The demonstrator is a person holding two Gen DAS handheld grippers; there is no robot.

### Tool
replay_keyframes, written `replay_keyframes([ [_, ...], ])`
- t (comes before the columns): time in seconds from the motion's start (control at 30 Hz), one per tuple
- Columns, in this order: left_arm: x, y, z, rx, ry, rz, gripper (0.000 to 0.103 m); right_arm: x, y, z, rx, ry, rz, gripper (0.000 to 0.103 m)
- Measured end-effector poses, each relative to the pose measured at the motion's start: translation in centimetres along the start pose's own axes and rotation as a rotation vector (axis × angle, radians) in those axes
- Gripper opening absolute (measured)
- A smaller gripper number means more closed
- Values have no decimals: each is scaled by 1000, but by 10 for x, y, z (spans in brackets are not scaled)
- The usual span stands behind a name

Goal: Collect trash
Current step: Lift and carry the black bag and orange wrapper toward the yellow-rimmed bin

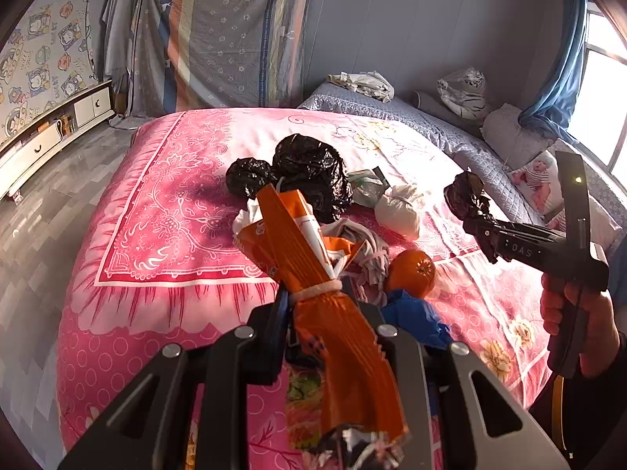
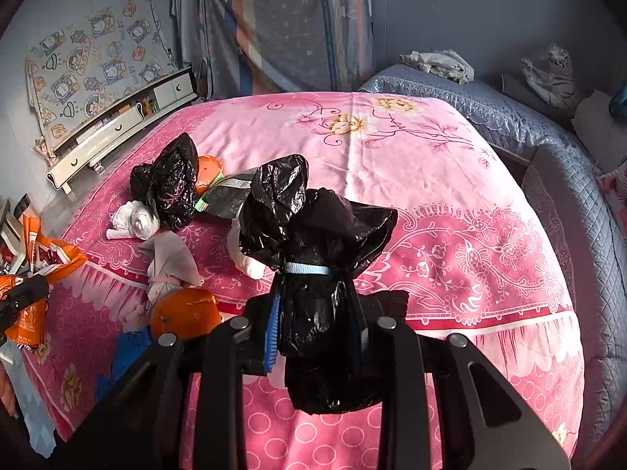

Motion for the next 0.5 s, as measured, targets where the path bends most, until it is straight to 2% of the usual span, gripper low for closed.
replay_keyframes([
  [0.2, 11, 12, -13, -20, -9, -43, 24, 26, 5, -1, -15, -3, -34, 26],
  [0.5, 39, 39, -54, -84, -52, -136, 24, 77, 13, -10, -37, -22, -102, 26],
])
Point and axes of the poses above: each gripper's, at about its wrist camera, not at the fingertips, and x roughly against the way its jaws point, z to its left, y to its top, the point moved 8 cm from there along -x, roughly the way its jaws point, and after that the axes turned 3 degrees about y, right-handed, at the moved point
